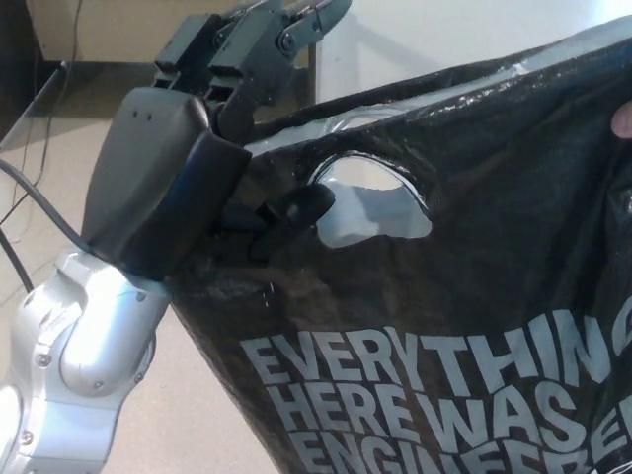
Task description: A person is holding a plastic bag and the robot extends its left hand to grab the bag by hooking its thumb into the holes at the top and brings its hand down by its side. Then it extends its arm again to hand the plastic bag back to the person.
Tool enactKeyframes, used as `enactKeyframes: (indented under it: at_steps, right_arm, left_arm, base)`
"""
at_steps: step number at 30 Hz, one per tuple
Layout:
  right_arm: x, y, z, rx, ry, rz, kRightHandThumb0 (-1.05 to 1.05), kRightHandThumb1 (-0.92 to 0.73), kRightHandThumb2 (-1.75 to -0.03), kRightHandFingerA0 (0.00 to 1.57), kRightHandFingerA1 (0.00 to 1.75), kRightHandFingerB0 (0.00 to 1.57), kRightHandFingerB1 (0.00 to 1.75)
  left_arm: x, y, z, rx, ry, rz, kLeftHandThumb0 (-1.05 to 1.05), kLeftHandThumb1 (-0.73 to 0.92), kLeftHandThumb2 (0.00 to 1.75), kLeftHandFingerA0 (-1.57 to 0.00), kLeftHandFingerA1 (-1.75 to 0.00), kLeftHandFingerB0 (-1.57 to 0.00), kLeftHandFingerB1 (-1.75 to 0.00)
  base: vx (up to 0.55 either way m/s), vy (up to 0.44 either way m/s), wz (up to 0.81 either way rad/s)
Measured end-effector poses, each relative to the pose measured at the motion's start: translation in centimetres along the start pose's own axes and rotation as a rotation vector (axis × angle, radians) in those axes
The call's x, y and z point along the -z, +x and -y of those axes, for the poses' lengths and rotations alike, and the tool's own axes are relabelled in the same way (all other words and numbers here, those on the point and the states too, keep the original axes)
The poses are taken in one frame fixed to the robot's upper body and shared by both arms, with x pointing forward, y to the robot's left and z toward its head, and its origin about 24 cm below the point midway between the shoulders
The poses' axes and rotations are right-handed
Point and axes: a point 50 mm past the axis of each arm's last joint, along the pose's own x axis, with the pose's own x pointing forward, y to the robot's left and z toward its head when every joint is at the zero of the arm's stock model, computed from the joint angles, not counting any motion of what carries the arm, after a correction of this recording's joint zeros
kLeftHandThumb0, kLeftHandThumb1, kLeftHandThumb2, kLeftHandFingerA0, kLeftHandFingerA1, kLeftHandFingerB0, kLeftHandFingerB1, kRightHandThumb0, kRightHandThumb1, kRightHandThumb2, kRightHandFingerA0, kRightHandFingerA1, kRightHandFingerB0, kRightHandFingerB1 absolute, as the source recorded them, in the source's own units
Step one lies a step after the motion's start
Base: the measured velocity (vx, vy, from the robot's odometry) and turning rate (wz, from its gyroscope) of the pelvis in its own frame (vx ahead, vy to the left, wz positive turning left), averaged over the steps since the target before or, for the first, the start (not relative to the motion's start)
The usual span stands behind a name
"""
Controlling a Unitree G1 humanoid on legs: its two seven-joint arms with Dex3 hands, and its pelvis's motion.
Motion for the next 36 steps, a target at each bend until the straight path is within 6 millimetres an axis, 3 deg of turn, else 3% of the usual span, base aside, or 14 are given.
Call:
enactKeyframes:
  at_steps: [7, 8, 9, 10, 16, 18, 19, 23, 24, 25, 31, 32, 33, 36]
  right_arm:
    - [0.0, 0.0, 0.0, -0.001, -0.003, 0.000, -0.25, -0.68, -0.60, 0.64, 0.46, 0.50, 0.40]
    - [0.0, 0.0, 0.0, -0.001, -0.003, 0.000, -0.34, -0.59, -0.75, 0.60, 0.55, 0.46, 0.49]
    - [0.0, 0.0, 0.0, -0.001, -0.003, 0.000, -0.34, -0.59, -0.75, 0.60, 0.55, 0.46, 0.49]
    - [0.0, 0.0, 0.0, -0.001, -0.003, -0.001, -0.26, -0.68, -0.60, 0.65, 0.46, 0.50, 0.40]
    - [-0.1, 0.1, 0.0, -0.001, -0.005, -0.001, -0.35, -0.60, -0.76, 0.62, 0.56, 0.46, 0.49]
    - [-0.1, 0.1, 0.0, -0.001, -0.006, -0.001, -0.34, -0.59, -0.76, 0.61, 0.56, 0.46, 0.49]
    - [-0.1, 0.1, 0.1, -0.001, -0.006, -0.001, -0.26, -0.68, -0.60, 0.65, 0.47, 0.50, 0.40]
    - [-0.1, 0.1, 0.1, 0.000, -0.007, 0.002, -0.27, -0.68, -0.60, 0.66, 0.46, 0.50, 0.40]
    - [-0.1, 0.1, 0.1, 0.000, -0.008, 0.002, -0.34, -0.59, -0.76, 0.61, 0.55, 0.46, 0.49]
    - [-0.1, 0.1, 0.1, 0.000, -0.008, 0.004, -0.26, -0.68, -0.60, 0.64, 0.46, 0.50, 0.39]
    - [-0.2, 0.1, 0.1, 0.000, -0.009, 0.006, -0.34, -0.60, -0.75, 0.59, 0.54, 0.47, 0.49]
    - [-0.2, 0.1, 0.1, 0.000, -0.009, 0.006, -0.26, -0.69, -0.60, 0.63, 0.45, 0.50, 0.40]
    - [-0.2, 0.1, 0.1, 0.000, -0.009, 0.006, -0.26, -0.69, -0.60, 0.63, 0.46, 0.50, 0.40]
    - [-0.2, 0.1, 0.1, 0.000, -0.009, 0.008, -0.26, -0.69, -0.60, 0.64, 0.46, 0.50, 0.40]
  left_arm:
    - [-0.4, 0.5, 0.4, -0.002, -0.019, 0.018, -0.29, 0.38, 0.91, -0.01, -0.49, 0.00, -0.47]
    - [-0.5, 0.5, 0.5, -0.002, -0.023, 0.021, -0.47, 0.52, 0.56, -0.19, -0.33, -0.15, -0.27]
    - [-0.6, 0.6, 0.6, -0.002, -0.025, 0.022, -0.47, 0.52, 0.56, -0.19, -0.33, -0.15, -0.27]
    - [-0.6, 0.7, 0.7, 0.000, -0.028, 0.023, -0.55, 0.44, 0.69, -0.17, -0.41, -0.10, -0.34]
    - [-1.0, 1.5, 2.2, 0.011, -0.044, 0.027, -0.55, 0.46, 0.70, -0.17, -0.39, -0.12, -0.35]
    - [-1.1, 1.7, 2.7, 0.018, -0.049, 0.026, -0.28, 0.37, 0.92, -0.07, -0.50, -0.06, -0.50]
    - [-1.1, 1.9, 3.0, 0.023, -0.051, 0.025, -0.56, 0.45, 0.70, -0.21, -0.41, -0.15, -0.36]
    - [-0.8, 2.7, 4.4, 0.026, -0.059, 0.001, -0.59, 0.43, 0.73, -0.33, -0.46, -0.19, -0.38]
    - [-0.7, 3.0, 4.9, 0.018, -0.053, -0.006, -0.52, 0.53, 0.56, -0.45, -0.38, -0.28, -0.30]
    - [-0.7, 3.1, 5.3, 0.013, -0.050, -0.011, -0.52, 0.53, 0.56, -0.48, -0.39, -0.30, -0.31]
    - [-0.2, 3.9, 6.6, -0.024, -0.023, -0.044, -0.59, 0.50, 0.85, -0.58, -0.57, -0.38, -0.48]
    - [0.0, 4.0, 6.8, -0.032, -0.014, -0.052, -0.60, 0.52, 0.87, -0.60, -0.60, -0.40, -0.49]
    - [0.2, 4.0, 7.0, -0.039, -0.006, -0.058, -0.54, 0.63, 0.60, -0.67, -0.50, -0.50, -0.37]
    - [0.7, 4.1, 7.3, -0.062, 0.015, -0.075, -0.49, 0.60, 0.59, -0.66, -0.50, -0.53, -0.39]
  base:
    - [0.00, 0.000, 0.00]
    - [0.00, 0.000, 0.00]
    - [0.00, 0.000, 0.00]
    - [0.00, 0.000, 0.00]
    - [0.00, 0.000, 0.00]
    - [0.00, 0.000, 0.00]
    - [0.00, 0.000, 0.00]
    - [0.00, 0.000, 0.00]
    - [0.00, 0.000, 0.00]
    - [0.00, 0.000, 0.00]
    - [0.00, 0.000, 0.00]
    - [0.00, 0.000, 0.00]
    - [0.00, 0.000, 0.00]
    - [0.00, 0.000, 0.00]
